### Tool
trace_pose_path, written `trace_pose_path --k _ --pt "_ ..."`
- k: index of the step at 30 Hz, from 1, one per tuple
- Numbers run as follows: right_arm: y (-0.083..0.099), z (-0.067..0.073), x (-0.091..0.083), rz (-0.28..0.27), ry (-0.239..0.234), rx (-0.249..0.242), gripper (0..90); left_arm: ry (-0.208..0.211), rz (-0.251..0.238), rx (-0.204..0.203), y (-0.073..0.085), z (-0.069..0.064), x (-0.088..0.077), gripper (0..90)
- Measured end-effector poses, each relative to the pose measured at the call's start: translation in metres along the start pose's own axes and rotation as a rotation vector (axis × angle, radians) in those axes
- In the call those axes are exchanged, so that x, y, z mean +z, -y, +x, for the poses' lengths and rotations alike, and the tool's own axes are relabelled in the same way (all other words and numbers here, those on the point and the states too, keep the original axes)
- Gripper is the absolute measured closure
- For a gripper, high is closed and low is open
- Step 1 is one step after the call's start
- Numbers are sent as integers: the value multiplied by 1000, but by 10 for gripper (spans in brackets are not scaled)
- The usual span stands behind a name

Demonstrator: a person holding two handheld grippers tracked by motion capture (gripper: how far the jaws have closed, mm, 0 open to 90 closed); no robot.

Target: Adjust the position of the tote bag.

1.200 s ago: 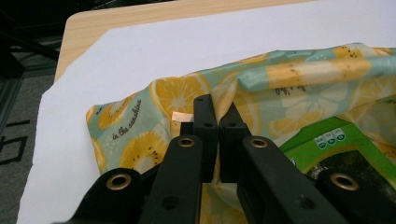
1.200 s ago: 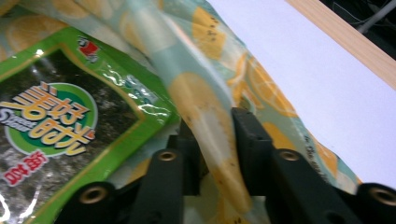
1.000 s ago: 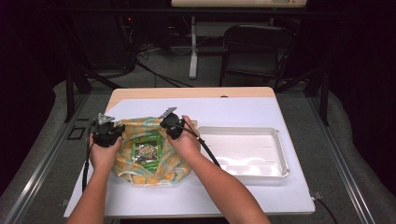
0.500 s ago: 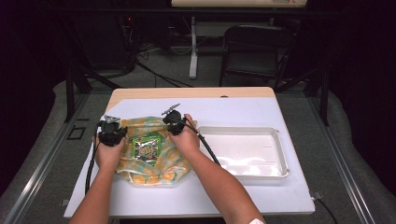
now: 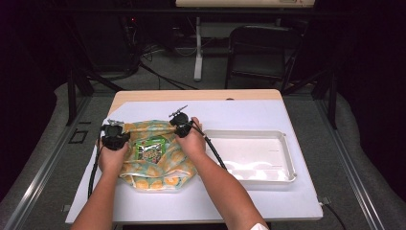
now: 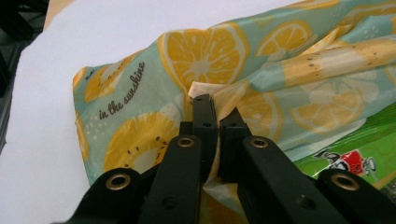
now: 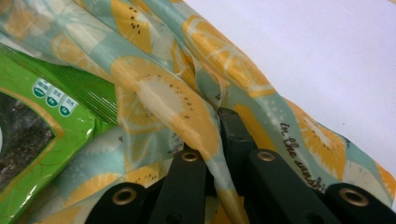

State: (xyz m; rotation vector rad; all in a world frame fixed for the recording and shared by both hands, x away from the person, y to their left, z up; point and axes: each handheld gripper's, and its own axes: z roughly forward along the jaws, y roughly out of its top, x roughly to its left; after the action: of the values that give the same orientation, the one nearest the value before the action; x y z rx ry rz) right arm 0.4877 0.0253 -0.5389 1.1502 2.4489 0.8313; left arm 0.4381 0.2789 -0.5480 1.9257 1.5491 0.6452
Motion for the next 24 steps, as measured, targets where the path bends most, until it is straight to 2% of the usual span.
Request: trace_pose_path --k 3,8,14,18,20,22,24 --pt "0 2 1 11 10 -11 882 -9 9 10 2 -1 1 888" --pt "-1 1 4 70 16 -19 869 -17 24 7 4 -1 3 887" --pt "-2 1 6 83 16 -2 855 -49 28 18 4 -8 3 857" --pt "-2 1 6 86 21 1 841 15 5 -3 1 -4 -7 698" --pt "-2 1 6 87 24 -2 832 60 -23 -18 -1 0 -17 663" --pt "-2 0 6 90 22 1 826 81 -53 -23 -3 2 -28 631" --pt "-3 0 6 93 20 4 823 135 -84 -50 -6 3 -39 588"
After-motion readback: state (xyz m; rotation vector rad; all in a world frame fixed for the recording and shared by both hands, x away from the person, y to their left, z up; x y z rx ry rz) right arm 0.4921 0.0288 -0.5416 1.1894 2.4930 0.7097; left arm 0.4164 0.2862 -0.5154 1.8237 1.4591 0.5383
